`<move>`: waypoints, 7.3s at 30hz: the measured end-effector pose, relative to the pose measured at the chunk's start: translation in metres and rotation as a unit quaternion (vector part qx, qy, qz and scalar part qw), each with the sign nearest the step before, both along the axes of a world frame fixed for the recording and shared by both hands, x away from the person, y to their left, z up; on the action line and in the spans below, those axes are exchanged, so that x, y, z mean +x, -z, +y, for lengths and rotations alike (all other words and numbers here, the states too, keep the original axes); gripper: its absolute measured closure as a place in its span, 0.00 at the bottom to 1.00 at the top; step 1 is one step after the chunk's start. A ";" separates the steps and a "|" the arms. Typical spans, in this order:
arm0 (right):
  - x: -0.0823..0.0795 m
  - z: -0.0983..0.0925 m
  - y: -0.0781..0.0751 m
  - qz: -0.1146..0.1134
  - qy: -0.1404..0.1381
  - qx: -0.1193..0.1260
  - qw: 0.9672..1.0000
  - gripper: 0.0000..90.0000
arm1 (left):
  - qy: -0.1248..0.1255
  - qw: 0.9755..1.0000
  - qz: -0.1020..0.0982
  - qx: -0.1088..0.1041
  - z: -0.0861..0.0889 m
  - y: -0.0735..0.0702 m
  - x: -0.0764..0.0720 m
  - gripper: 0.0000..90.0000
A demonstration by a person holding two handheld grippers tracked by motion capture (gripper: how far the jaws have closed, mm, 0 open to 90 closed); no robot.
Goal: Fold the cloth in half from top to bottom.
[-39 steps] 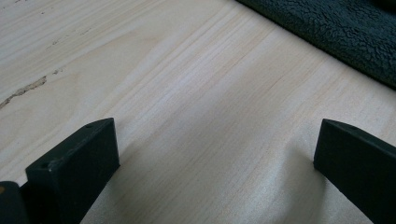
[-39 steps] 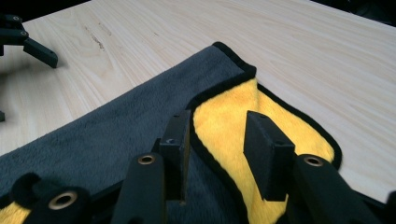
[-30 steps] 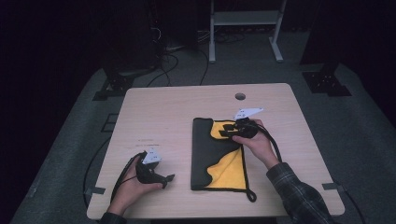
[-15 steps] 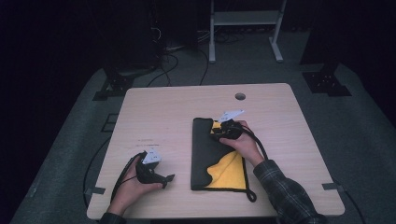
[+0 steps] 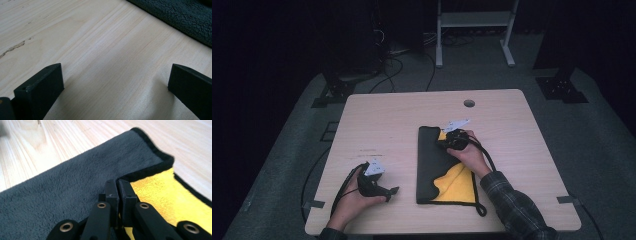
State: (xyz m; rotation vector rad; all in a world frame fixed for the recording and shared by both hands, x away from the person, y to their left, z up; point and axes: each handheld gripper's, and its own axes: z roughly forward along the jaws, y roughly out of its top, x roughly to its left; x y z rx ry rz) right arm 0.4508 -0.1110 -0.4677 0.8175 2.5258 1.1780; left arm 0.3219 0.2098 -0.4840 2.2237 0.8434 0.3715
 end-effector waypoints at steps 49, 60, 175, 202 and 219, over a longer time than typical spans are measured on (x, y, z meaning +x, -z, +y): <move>0.048 -0.095 -0.015 0.013 0.178 0.049 0.983 0.75 | 0.000 1.000 0.000 0.000 0.000 0.000 0.000 0.00; 0.007 -0.092 -0.024 0.006 0.131 0.051 0.990 0.69 | 0.000 1.000 0.000 0.000 0.000 0.000 0.000 0.00; -0.168 -0.109 -0.005 0.063 -0.061 0.037 0.995 0.58 | 0.001 1.000 -0.007 -0.006 0.000 -0.001 0.000 0.06; -0.095 -0.107 -0.018 0.020 0.026 0.038 0.999 0.50 | 0.019 0.998 0.042 -0.043 -0.028 -0.029 0.042 0.52; -0.037 -0.096 -0.030 0.002 0.055 0.038 0.998 0.51 | 0.005 0.998 0.018 -0.065 -0.056 -0.046 0.103 0.56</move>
